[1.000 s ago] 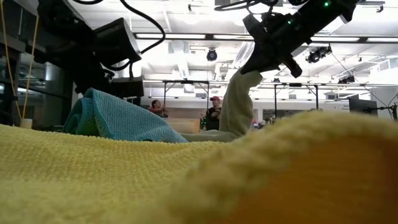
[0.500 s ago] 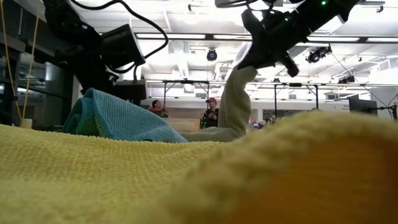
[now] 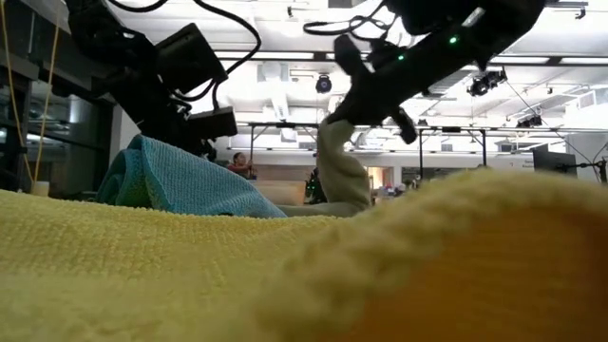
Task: Fold microfiber towels
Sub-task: Fold the green microfiber cloth
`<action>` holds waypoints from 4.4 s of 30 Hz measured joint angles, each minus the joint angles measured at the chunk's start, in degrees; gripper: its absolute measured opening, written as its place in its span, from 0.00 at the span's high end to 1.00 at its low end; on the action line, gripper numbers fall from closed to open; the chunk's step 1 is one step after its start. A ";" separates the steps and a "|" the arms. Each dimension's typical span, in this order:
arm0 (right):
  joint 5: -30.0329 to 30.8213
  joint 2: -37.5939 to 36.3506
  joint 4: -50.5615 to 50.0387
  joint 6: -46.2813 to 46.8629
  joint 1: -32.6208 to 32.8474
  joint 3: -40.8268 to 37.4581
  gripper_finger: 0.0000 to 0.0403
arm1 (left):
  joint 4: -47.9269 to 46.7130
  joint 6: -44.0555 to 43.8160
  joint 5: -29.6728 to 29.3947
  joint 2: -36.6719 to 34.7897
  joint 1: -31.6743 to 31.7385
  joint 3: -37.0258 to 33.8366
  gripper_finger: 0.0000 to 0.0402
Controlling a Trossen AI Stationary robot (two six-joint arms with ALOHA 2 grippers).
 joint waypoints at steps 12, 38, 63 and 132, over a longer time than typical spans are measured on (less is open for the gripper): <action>-2.17 16.75 2.64 0.30 -0.23 14.06 1.00 | -0.35 -0.24 0.57 0.00 0.30 0.00 1.00; -11.33 26.01 -0.44 -5.10 -2.85 23.67 0.68 | -2.36 -0.23 -2.62 -3.29 -0.67 -0.02 1.00; -4.97 -6.12 9.46 -23.45 -1.74 -14.20 0.52 | 19.37 -3.23 -9.44 -17.48 -10.21 -7.13 1.00; -15.36 22.13 21.37 -30.88 -8.32 -3.53 1.00 | 36.11 -14.04 9.39 15.29 0.26 -3.74 1.00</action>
